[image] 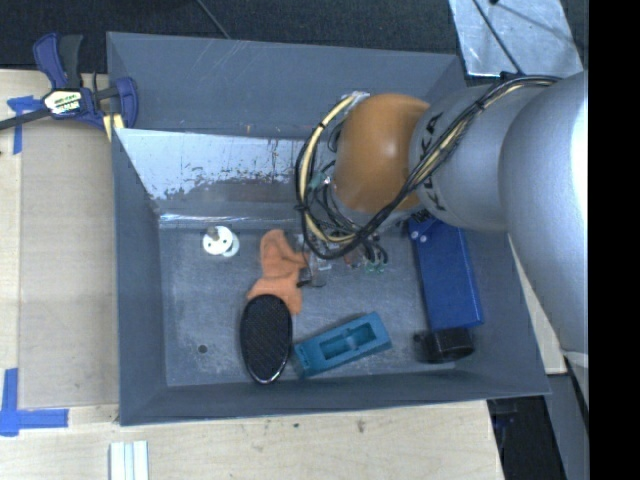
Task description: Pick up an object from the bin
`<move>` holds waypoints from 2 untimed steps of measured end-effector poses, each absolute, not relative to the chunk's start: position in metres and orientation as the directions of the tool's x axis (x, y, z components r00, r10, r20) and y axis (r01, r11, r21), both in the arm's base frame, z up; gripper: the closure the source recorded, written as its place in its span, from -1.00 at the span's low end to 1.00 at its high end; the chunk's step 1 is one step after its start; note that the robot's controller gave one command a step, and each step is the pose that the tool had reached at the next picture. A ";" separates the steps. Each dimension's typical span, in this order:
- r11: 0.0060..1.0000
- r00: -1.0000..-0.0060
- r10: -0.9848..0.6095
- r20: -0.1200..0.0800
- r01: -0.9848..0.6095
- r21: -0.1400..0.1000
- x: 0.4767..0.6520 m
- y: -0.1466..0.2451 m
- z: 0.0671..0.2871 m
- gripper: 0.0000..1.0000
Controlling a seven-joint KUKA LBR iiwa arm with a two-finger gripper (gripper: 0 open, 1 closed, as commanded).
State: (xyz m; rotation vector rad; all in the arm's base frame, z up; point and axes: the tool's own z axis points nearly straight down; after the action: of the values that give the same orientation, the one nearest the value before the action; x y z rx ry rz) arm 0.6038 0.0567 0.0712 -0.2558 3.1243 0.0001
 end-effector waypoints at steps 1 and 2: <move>0.986 -0.986 -0.164 -0.004 -0.164 0.000 0.622 0.069 0.158 1.00; 0.986 -0.986 -0.165 -0.004 -0.165 0.000 0.622 0.070 0.158 1.00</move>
Offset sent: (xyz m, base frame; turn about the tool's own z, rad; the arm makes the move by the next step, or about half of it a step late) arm 0.0000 0.0000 0.0000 0.0000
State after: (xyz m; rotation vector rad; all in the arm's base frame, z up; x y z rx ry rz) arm 0.6217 0.0695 0.1580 -0.2595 3.1269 -0.0001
